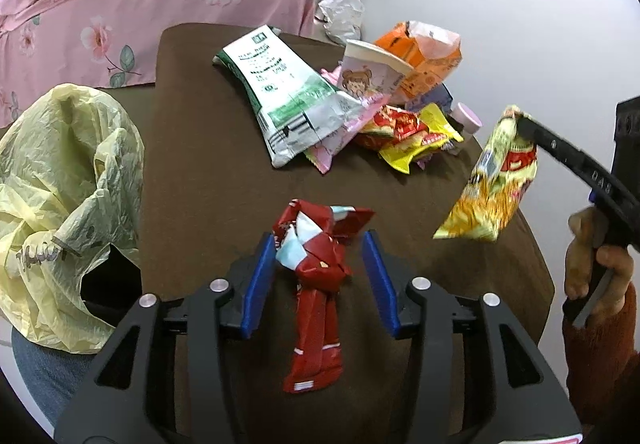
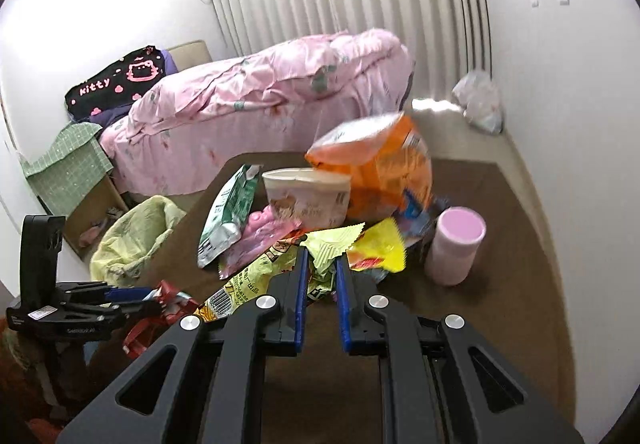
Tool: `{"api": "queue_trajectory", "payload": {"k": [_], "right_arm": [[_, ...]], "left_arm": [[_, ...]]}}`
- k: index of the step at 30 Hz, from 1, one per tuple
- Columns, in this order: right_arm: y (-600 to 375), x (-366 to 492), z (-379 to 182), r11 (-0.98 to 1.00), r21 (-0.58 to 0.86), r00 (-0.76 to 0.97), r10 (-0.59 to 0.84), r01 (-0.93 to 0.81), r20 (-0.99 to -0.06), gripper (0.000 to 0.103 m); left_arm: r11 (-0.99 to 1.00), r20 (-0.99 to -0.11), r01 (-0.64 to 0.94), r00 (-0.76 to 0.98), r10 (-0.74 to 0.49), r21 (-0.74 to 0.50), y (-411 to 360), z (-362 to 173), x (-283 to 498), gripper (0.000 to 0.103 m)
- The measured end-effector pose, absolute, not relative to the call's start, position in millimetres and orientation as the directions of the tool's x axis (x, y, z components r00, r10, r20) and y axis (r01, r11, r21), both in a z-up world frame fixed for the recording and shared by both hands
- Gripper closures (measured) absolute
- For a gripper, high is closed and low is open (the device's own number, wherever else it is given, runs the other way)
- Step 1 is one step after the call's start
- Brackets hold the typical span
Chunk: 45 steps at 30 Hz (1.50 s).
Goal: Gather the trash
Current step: 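Lift the red wrapper with the left tool while the right tool grasps a yellow snack bag, then carry both wrappers over the yellow bag and open both tools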
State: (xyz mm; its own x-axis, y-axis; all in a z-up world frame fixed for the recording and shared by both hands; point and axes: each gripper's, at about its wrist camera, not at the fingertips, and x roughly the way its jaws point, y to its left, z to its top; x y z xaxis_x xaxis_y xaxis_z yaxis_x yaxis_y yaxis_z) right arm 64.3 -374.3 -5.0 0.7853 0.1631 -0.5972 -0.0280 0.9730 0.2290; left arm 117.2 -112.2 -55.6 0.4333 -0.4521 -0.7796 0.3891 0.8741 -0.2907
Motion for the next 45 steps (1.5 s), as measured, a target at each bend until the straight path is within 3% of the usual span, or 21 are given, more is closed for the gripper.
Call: {"api": "queue_trajectory", "payload": {"k": [5, 7, 10, 16, 23, 28, 32, 34, 40, 45], "right_arm": [[-371.8, 64.5, -8.8, 0.971, 0.237, 0.776, 0.176, -0.036, -0.605, 0.090], [-367.4, 64.2, -8.0, 0.971, 0.237, 0.778, 0.181, -0.042, -0.602, 0.090], [-355.9, 66.0, 1.3, 0.978, 0.201, 0.792, 0.168, -0.058, -0.588, 0.090], [-323.0, 80.3, 29.8, 0.981, 0.132, 0.824, 0.190, -0.140, -0.535, 0.090], [-267.8, 114.2, 55.3, 0.963, 0.096, 0.832, 0.265, -0.251, -0.488, 0.090], [-216.8, 148.6, 62.6, 0.941, 0.055, 0.821, 0.318, -0.333, -0.474, 0.090], [-170.6, 172.9, 57.8, 0.922, -0.054, 0.822, 0.314, -0.383, -0.475, 0.090], [-153.3, 185.2, 52.4, 0.908, -0.073, 0.808, 0.328, -0.413, -0.490, 0.090], [-116.2, 230.7, 28.1, 0.881, -0.093, 0.769, 0.348, -0.464, -0.536, 0.090], [-78.9, 263.2, 1.5, 0.838, -0.099, 0.705, 0.381, -0.537, -0.598, 0.090]], "left_arm": [[0.896, -0.807, 0.337, 0.419, -0.417, -0.288, -109.8, -60.6, 128.7, 0.059], [0.904, -0.815, 0.307, 0.412, -0.407, -0.297, -106.3, -63.4, 135.4, 0.074], [0.898, -0.787, 0.292, 0.441, -0.431, -0.329, -96.1, -54.1, 135.2, 0.075], [0.950, -0.687, 0.215, 0.655, -0.314, -0.229, -51.1, -6.2, 130.9, 0.075], [0.994, -0.521, 0.048, 0.848, -0.095, -0.102, 8.0, 40.4, 134.0, 0.075], [0.986, -0.435, -0.095, 0.900, 0.027, -0.135, 56.4, 46.5, 149.3, 0.075], [0.948, -0.471, -0.125, 0.882, -0.030, -0.294, 85.0, 19.5, 169.2, 0.075], [0.943, -0.501, -0.143, 0.865, -0.029, -0.301, 88.5, -0.4, 181.5, 0.075], [0.964, -0.669, -0.241, 0.736, 0.106, -0.112, 86.5, -66.3, 221.2, 0.075], [0.921, -0.692, -0.388, 0.670, 0.269, -0.017, 111.8, -95.1, 215.1, 0.075]]}}
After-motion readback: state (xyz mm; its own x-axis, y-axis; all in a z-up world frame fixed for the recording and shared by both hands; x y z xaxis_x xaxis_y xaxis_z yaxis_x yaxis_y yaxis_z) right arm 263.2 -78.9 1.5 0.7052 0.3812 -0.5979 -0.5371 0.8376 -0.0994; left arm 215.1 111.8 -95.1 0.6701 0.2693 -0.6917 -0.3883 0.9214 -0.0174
